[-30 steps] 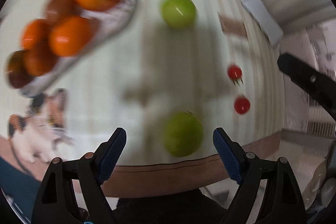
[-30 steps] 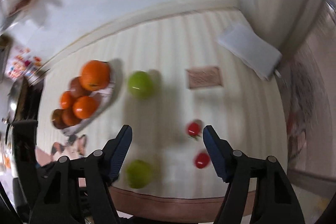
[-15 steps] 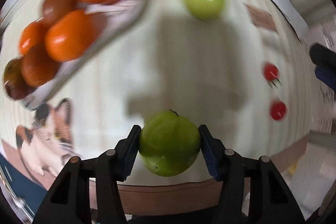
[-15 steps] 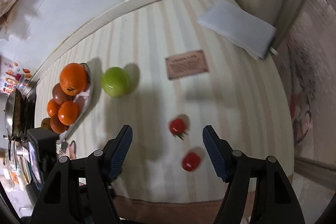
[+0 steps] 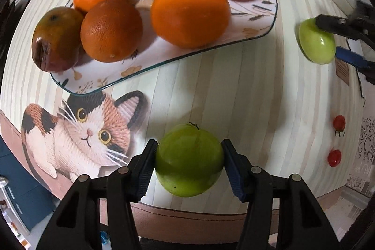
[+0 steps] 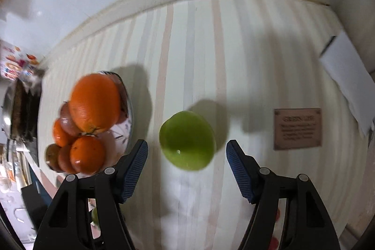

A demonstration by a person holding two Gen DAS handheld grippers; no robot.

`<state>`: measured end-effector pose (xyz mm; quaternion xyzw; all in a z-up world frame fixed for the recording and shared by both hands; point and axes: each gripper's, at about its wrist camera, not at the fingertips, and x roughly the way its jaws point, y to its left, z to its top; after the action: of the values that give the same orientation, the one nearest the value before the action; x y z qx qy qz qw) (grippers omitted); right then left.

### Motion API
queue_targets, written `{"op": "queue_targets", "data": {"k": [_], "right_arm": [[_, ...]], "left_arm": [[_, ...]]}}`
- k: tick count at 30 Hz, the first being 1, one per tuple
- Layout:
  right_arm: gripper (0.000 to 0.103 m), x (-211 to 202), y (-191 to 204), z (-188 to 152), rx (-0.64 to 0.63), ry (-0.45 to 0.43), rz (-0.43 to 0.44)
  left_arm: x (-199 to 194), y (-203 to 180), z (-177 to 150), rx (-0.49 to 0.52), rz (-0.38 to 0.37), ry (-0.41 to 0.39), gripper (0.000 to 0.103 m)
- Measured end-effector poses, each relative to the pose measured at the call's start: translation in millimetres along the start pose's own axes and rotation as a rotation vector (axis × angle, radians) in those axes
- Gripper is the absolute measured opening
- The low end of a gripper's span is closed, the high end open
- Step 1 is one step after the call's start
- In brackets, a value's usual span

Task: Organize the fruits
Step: 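Grasp a green apple with the left tool while the right tool grasps the other, then carry both green apples onto the plate and open both tools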

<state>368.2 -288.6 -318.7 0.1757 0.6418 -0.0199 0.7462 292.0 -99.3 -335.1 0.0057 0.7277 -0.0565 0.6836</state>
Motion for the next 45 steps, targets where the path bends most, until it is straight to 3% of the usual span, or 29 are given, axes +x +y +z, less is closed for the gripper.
{"op": "queue_targets", "data": {"k": [6, 14, 20, 25, 29, 33, 37, 45], "right_arm": [[0.063, 24, 11, 7, -0.063, 0.014, -0.036], [0.063, 27, 17, 6, -0.087, 0.011, -0.028], [0.063, 7, 26, -8, -0.083, -0.011, 0.038], [0.063, -24, 49, -18, -0.104, -0.041, 0.124], [0.063, -45, 83, -22, -0.155, -0.064, 0.204], [0.063, -47, 121, -24, -0.225, -0.066, 0.252], [0.063, -28, 155, -22, -0.280, -0.050, 0.265], [0.063, 8, 183, -20, -0.310, -0.013, 0.241]], "left_arm": [[-5, 6, 5, -0.016, -0.016, -0.004, 0.053], [-5, 27, 19, -0.035, -0.030, -0.005, 0.053], [-25, 33, 20, -0.026, -0.049, -0.036, 0.053], [-74, 60, 27, -0.069, -0.133, -0.102, 0.053], [-119, 96, 55, -0.124, -0.192, -0.170, 0.053], [-139, 127, 104, -0.157, -0.219, -0.183, 0.053], [-127, 146, 148, -0.168, -0.198, -0.137, 0.053], [-95, 161, 177, -0.182, -0.123, -0.060, 0.053]]}}
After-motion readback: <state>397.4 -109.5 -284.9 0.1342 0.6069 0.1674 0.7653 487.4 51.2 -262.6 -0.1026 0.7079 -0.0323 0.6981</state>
